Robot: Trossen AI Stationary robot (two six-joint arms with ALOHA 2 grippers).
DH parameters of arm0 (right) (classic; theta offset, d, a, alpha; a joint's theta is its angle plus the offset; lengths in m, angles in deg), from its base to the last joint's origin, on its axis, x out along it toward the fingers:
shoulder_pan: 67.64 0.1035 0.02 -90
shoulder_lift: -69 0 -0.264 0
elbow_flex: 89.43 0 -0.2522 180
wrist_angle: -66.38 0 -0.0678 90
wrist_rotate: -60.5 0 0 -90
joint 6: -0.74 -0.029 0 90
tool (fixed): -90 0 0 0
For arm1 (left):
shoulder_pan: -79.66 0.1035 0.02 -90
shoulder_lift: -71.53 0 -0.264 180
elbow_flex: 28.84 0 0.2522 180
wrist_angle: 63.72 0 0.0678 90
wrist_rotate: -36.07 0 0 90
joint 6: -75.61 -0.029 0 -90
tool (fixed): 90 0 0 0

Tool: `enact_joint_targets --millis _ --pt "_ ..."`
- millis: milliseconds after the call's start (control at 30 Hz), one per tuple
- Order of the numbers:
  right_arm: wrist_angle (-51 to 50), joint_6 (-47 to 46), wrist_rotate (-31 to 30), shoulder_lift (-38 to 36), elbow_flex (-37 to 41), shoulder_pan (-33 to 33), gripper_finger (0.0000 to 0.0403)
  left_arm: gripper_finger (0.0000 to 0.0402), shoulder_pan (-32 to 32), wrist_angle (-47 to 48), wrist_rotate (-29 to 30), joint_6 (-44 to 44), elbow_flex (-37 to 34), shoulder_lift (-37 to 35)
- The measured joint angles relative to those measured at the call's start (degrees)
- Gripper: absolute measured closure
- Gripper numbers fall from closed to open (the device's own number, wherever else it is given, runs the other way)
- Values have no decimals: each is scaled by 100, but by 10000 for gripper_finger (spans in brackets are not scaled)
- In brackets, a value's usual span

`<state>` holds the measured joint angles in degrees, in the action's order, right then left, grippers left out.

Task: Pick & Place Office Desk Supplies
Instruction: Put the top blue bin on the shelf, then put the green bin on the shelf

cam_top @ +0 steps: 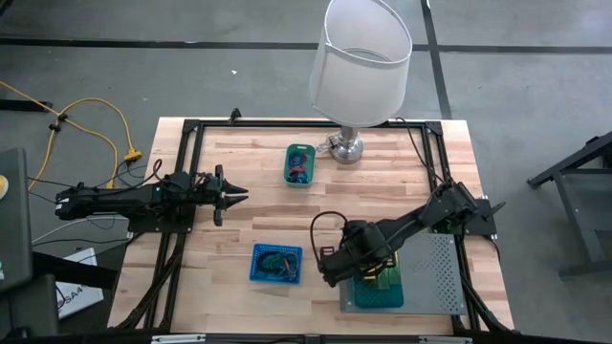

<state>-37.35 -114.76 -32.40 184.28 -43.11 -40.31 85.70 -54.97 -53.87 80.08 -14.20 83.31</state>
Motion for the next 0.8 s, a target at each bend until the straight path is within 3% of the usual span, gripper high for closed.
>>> enact_joint_targets --millis 367,800 --pt "-4 2 4 0 0 2 345 323 0 0 0 2 0 0" --pt "-4 4 -440 -322 -2 122 343 323 -2 0 0 0 0 1"
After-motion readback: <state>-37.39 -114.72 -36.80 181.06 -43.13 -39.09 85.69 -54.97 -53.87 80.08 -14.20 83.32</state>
